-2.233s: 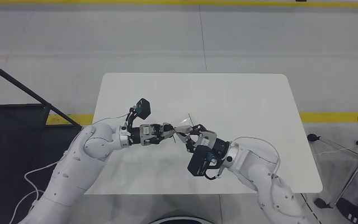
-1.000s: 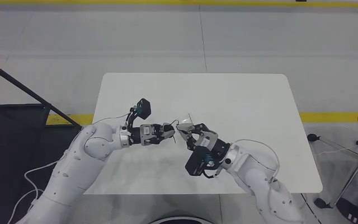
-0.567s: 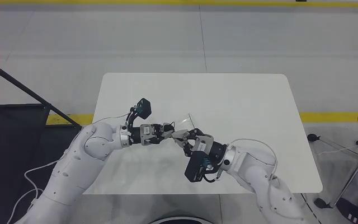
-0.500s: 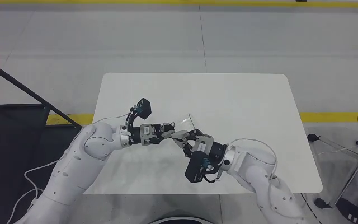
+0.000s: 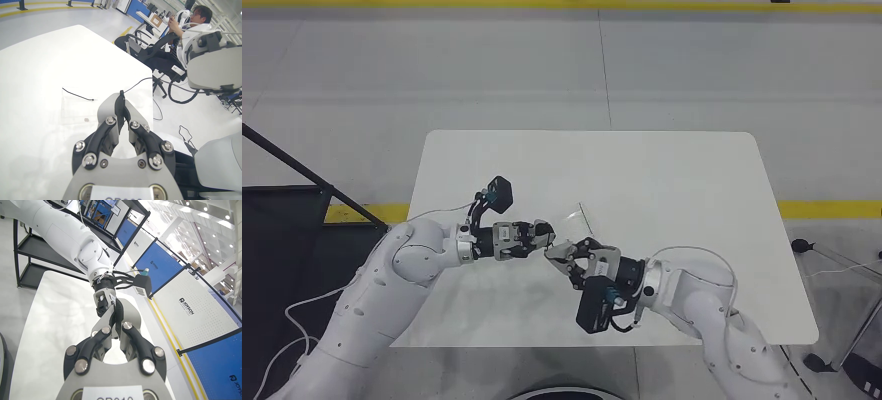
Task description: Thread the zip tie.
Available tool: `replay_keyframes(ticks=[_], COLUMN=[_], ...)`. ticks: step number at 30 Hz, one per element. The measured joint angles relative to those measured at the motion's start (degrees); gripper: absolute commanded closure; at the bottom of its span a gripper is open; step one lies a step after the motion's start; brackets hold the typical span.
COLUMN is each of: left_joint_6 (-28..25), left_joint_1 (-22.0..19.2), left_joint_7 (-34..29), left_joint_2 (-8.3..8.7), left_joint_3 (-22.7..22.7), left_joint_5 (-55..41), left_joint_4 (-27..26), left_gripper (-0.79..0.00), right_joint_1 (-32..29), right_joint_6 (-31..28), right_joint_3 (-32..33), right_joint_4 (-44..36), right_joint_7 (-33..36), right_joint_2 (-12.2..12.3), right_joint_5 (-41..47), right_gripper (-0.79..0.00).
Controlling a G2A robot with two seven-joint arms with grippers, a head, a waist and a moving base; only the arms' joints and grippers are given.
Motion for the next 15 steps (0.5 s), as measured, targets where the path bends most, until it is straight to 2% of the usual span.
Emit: replay_keyframes(ticks=[15], left_joint_6=[-0.19], left_joint_1=[0.17], left_joint_7=[1.0], left_joint_2=[0.18], left_joint_3=[0.06], left_joint_5=[0.56], left_joint_4=[-0.11], left_gripper=[0.0], right_joint_1=[1.32], right_joint_6=[-2.47], right_joint_3=[-1.03], right_joint_4=[0.68], right_joint_7=[2.41], right_joint_2=[0.27], right_joint_5=[1.96], right_gripper=[0.0])
